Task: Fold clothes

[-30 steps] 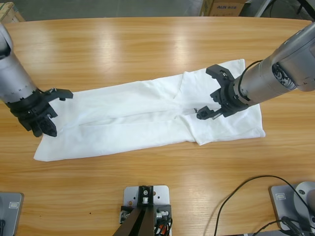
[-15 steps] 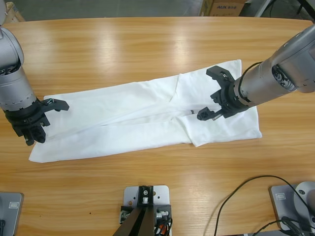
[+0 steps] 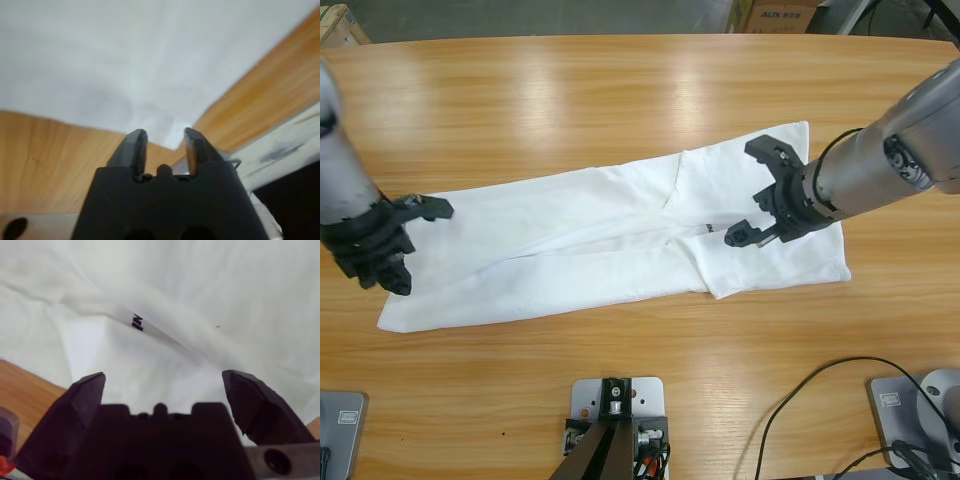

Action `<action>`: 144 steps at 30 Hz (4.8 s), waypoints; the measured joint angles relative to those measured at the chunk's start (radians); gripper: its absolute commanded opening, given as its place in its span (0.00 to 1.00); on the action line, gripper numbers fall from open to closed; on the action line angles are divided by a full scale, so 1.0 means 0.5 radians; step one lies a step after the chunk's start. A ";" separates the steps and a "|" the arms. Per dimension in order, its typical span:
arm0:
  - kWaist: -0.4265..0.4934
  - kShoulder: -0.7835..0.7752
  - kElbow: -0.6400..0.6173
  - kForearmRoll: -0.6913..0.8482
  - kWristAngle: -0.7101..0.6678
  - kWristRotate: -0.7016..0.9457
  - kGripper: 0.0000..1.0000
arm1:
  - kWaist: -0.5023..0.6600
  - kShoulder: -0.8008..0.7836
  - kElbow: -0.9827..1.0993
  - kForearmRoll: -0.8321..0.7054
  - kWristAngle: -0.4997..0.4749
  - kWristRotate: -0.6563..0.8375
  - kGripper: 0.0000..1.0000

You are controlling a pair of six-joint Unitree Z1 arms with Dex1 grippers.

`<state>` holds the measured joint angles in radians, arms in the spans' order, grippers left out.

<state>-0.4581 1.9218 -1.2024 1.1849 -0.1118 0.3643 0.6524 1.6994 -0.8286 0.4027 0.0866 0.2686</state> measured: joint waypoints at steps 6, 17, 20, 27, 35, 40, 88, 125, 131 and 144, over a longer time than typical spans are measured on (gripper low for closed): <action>0.000 -0.171 0.007 0.010 -0.056 -0.057 0.95 | 0.002 -0.093 -0.192 0.064 -0.249 0.015 0.95; 0.012 -0.181 -0.121 0.010 -0.130 -0.173 0.95 | -0.407 0.057 -0.353 0.302 -0.358 0.283 0.60; 0.012 -0.199 -0.153 0.008 -0.142 -0.175 0.95 | -0.544 0.057 -0.169 0.192 -0.262 0.383 0.51; 0.012 -0.215 -0.177 -0.019 -0.190 -0.175 0.95 | -0.671 0.056 0.060 -0.001 -0.100 0.491 0.31; 0.012 -0.215 -0.177 -0.026 -0.190 -0.175 0.95 | -0.683 0.017 0.108 -0.070 -0.033 0.493 0.15; 0.012 -0.215 -0.142 -0.049 -0.190 -0.175 0.95 | -0.683 0.017 0.134 -0.118 0.020 0.493 0.15; 0.012 -0.260 -0.004 -0.270 -0.194 -0.219 0.86 | -0.536 -0.575 -0.060 0.596 -0.461 0.906 0.17; 0.048 -0.493 0.358 -0.711 -0.190 -0.432 0.88 | 0.340 0.492 -0.542 -0.149 -0.021 0.701 0.00; 0.048 -0.493 0.364 -0.713 -0.190 -0.432 0.88 | 0.340 0.527 -0.504 -0.151 -0.020 0.702 0.00; 0.048 -0.503 0.373 -0.717 -0.190 -0.432 0.88 | 0.377 0.446 -0.283 -0.195 -0.020 0.740 0.00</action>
<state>-0.4339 1.6702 -1.0161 0.8262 -0.2067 0.1484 0.8408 1.9224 -0.9703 0.3050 0.0764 0.6387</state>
